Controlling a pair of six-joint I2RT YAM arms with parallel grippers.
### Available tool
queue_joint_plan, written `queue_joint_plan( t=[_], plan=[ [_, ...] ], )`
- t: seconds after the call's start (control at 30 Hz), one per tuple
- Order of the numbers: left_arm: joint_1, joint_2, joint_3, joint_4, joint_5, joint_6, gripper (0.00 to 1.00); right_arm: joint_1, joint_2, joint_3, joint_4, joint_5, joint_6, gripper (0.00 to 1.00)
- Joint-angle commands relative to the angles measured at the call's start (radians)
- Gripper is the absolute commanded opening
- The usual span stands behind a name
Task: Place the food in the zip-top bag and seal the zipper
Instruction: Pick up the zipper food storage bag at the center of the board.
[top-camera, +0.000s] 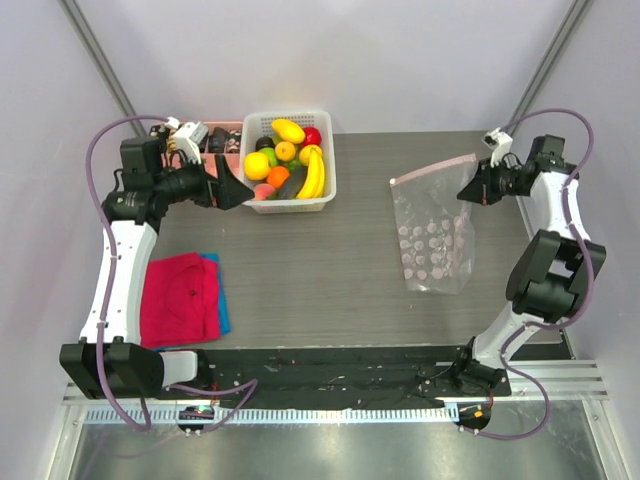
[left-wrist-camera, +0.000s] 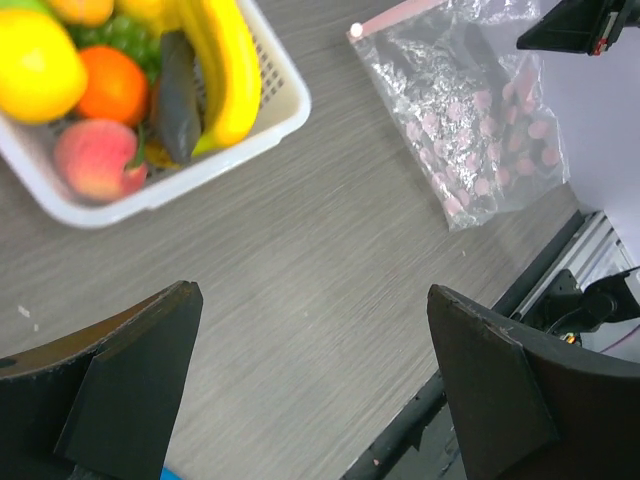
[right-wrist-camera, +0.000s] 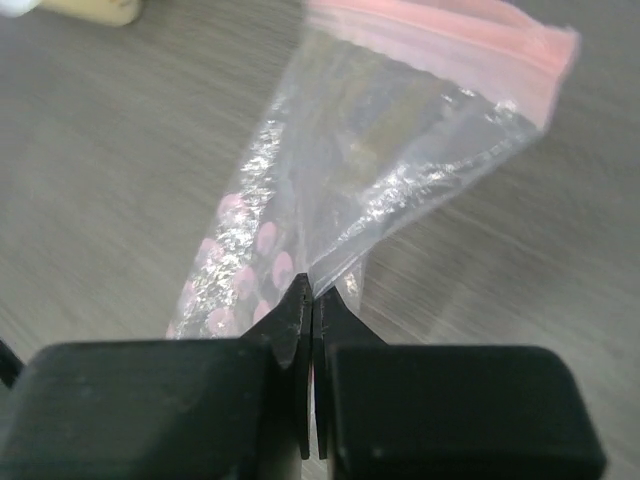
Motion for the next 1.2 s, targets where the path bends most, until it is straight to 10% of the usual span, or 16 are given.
queue_joint_plan(
  t=[0.0,0.13,0.37,0.73,1.17],
  plan=[
    [-0.048,0.019,0.096,0.055,0.090,0.077,1.00,0.046,-0.136,0.089,-0.368,-0.233,-0.554,0.01],
    [-0.120,0.028,0.113,0.052,0.066,0.149,1.00,0.108,-0.211,0.108,-0.647,-0.256,-1.090,0.01],
    [-0.330,0.036,0.101,0.023,-0.042,0.313,0.97,0.231,-0.375,0.008,-0.717,-0.253,-1.343,0.01],
    [-0.669,0.059,0.024,0.094,-0.226,0.398,0.69,0.419,-0.672,-0.201,-0.401,-0.281,-1.201,0.01],
    [-0.754,-0.005,-0.122,0.127,-0.171,0.404,0.67,0.502,-0.680,-0.237,-0.284,-0.230,-1.070,0.01]
  ],
)
